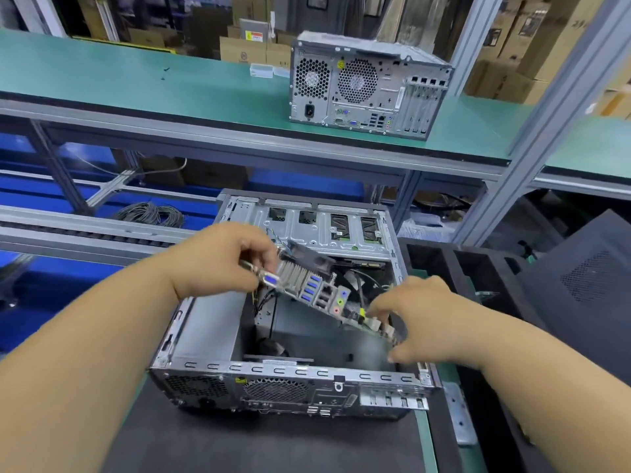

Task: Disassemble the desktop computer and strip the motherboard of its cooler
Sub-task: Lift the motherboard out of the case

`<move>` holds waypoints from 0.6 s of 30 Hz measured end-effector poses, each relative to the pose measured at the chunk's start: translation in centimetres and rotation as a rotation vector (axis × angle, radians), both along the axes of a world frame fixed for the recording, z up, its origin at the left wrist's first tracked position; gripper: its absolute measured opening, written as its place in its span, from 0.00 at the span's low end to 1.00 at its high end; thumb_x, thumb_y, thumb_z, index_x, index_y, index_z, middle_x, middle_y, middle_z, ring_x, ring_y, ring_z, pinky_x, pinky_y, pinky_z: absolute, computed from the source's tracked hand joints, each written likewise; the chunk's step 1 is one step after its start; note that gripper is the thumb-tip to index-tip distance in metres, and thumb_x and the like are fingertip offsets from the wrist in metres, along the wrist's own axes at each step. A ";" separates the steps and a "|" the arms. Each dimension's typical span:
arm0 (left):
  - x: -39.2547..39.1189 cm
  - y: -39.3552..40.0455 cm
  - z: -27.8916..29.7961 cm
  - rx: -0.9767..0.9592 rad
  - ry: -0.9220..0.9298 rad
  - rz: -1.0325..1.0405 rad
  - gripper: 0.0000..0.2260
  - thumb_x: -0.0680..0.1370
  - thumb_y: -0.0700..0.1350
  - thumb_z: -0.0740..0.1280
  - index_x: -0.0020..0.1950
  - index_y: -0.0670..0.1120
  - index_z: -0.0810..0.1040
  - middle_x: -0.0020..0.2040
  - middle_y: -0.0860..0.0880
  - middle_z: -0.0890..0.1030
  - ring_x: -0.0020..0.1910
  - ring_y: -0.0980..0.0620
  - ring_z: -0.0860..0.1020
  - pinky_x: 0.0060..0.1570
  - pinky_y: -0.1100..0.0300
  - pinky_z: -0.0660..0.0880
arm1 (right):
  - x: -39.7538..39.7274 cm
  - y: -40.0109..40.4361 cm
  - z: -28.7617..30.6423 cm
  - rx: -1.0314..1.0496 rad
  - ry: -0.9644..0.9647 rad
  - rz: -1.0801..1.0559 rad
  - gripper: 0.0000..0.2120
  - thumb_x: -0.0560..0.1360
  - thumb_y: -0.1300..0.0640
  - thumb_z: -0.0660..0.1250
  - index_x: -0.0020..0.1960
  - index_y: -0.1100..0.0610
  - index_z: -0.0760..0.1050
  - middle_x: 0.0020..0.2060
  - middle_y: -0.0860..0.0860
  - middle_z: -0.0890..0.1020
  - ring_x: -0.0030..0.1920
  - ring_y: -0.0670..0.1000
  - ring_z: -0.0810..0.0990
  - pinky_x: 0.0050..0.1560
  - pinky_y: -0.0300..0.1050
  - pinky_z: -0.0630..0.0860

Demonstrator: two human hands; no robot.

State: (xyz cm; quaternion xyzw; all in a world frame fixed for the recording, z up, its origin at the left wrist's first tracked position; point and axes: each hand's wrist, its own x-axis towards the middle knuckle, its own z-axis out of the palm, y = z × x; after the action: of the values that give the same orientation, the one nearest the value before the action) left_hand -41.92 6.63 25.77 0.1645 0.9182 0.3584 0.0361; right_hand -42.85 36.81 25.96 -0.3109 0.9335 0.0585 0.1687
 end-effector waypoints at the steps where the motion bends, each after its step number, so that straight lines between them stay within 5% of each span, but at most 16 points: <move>1: -0.3 -0.2 0.5 -0.001 0.018 0.016 0.16 0.65 0.32 0.69 0.37 0.54 0.81 0.37 0.56 0.78 0.36 0.57 0.76 0.37 0.67 0.73 | 0.0 0.1 0.4 -0.035 0.030 0.021 0.24 0.68 0.47 0.68 0.64 0.45 0.73 0.54 0.44 0.79 0.58 0.50 0.73 0.65 0.52 0.65; 5: -1.1 -0.6 1.7 0.052 -0.045 0.106 0.10 0.64 0.39 0.66 0.39 0.53 0.82 0.36 0.51 0.80 0.34 0.55 0.76 0.37 0.57 0.76 | 0.8 -0.3 1.0 -0.234 -0.024 -0.035 0.18 0.66 0.51 0.66 0.57 0.45 0.77 0.44 0.42 0.80 0.47 0.46 0.78 0.56 0.44 0.73; 9: -1.7 -0.5 1.7 -0.011 -0.052 0.157 0.12 0.68 0.35 0.67 0.37 0.53 0.81 0.35 0.54 0.80 0.33 0.58 0.75 0.38 0.60 0.75 | 0.6 -1.2 1.5 -0.187 -0.069 -0.097 0.10 0.68 0.52 0.64 0.49 0.44 0.74 0.42 0.42 0.78 0.41 0.42 0.75 0.39 0.41 0.73; 12: -1.9 -0.2 0.9 0.011 -0.054 0.236 0.13 0.68 0.34 0.65 0.37 0.52 0.81 0.32 0.56 0.78 0.30 0.59 0.72 0.36 0.63 0.73 | -0.1 -2.4 2.0 -0.183 -0.075 -0.183 0.12 0.69 0.48 0.64 0.52 0.45 0.72 0.47 0.43 0.77 0.45 0.45 0.76 0.44 0.44 0.76; 18: -1.7 0.1 0.1 0.085 -0.056 0.308 0.14 0.69 0.33 0.64 0.37 0.51 0.81 0.28 0.58 0.76 0.26 0.62 0.70 0.26 0.72 0.67 | 0.0 -7.3 0.9 -0.408 0.181 -0.206 0.33 0.70 0.40 0.70 0.70 0.50 0.63 0.61 0.50 0.74 0.58 0.53 0.76 0.54 0.49 0.75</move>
State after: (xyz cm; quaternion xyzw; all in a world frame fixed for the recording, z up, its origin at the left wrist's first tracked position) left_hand -43.58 6.72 25.88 0.0130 0.9152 0.4027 -0.0009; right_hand -42.89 29.51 26.91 -0.2350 0.9641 -0.1211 0.0232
